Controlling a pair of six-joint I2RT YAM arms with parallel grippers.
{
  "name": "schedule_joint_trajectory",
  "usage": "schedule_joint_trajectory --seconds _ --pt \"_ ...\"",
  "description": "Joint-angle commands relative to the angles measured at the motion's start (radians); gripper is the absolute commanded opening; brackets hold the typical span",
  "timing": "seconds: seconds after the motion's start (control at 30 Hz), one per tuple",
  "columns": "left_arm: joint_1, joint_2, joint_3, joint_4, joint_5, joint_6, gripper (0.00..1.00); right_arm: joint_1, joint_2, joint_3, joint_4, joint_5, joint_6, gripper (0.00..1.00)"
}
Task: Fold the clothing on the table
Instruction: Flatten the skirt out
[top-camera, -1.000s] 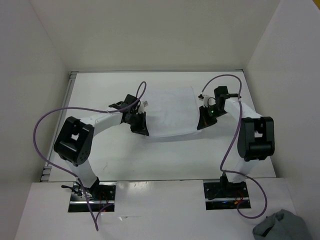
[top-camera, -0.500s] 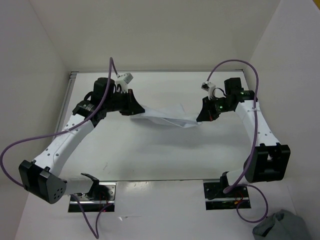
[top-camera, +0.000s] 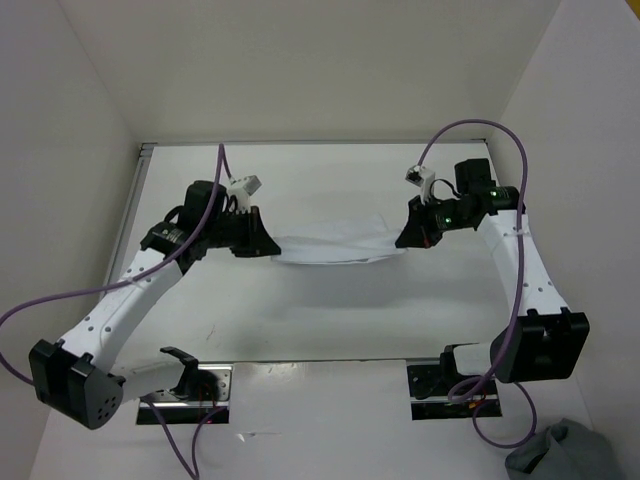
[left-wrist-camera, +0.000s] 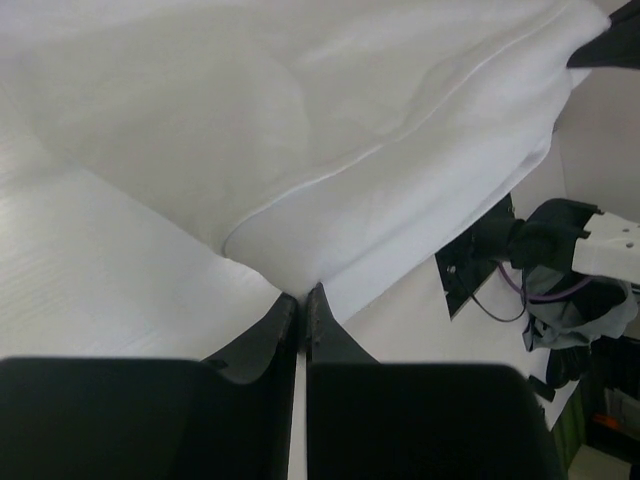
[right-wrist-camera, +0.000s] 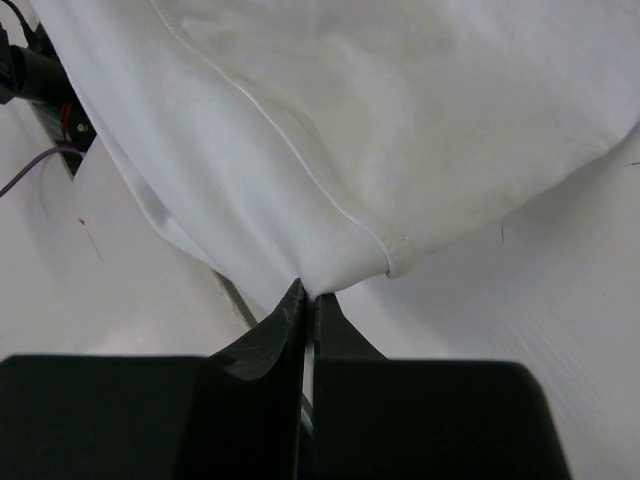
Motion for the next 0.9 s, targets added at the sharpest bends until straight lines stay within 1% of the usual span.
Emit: schedule_joint_trajectory --seconds 0.0,0.07,0.1,0.37,0.43,0.5,0.57,0.63,0.67,0.7,0.73,0.77,0.87 --pt "0.007 -0.070 -0.072 -0.019 0.019 -0.001 0.01 -0.007 -0.060 0.001 0.009 0.030 0.024 0.00" --pt "0.007 -0.084 -0.128 0.002 0.032 -0.026 0.01 -0.007 -0.074 -0.032 0.034 0.015 0.036 0.00" --pt "0.007 -0.093 -0.141 0.011 0.043 -0.026 0.01 -0.007 -0.083 -0.033 0.034 -0.017 0.036 0.00" --pt "0.007 -0.112 -0.150 0.002 0.025 -0.031 0.01 0.002 -0.103 -0.054 0.055 -0.029 0.067 0.00" --pt "0.007 -0.112 -0.150 0.039 0.016 -0.044 0.01 0.002 -0.103 -0.054 0.080 -0.043 0.108 0.00" --pt "0.007 -0.112 -0.132 0.073 -0.018 -0.069 0.01 0.002 -0.103 -0.054 0.137 -0.066 0.172 0.00" --pt "0.007 -0.121 -0.112 0.126 -0.018 -0.098 0.02 0.002 -0.103 -0.054 0.196 -0.094 0.206 0.00" --pt "0.007 -0.121 -0.099 0.175 -0.018 -0.098 0.06 0.014 -0.112 -0.054 0.236 -0.115 0.260 0.00" --pt "0.007 -0.121 -0.099 0.176 -0.027 -0.098 0.09 0.015 -0.112 -0.054 0.290 -0.115 0.283 0.00" --pt "0.018 -0.107 -0.099 0.176 -0.036 -0.098 0.09 0.027 -0.112 -0.054 0.321 -0.115 0.307 0.00" --pt "0.035 -0.092 -0.099 0.176 -0.036 -0.087 0.09 0.039 -0.112 -0.054 0.350 -0.083 0.356 0.00" --pt "0.035 -0.054 -0.099 0.166 -0.036 -0.078 0.11 0.039 -0.102 -0.054 0.391 -0.074 0.373 0.00" --pt "0.061 0.014 -0.090 0.180 -0.006 -0.078 0.11 0.048 -0.013 -0.024 0.404 -0.074 0.400 0.00"
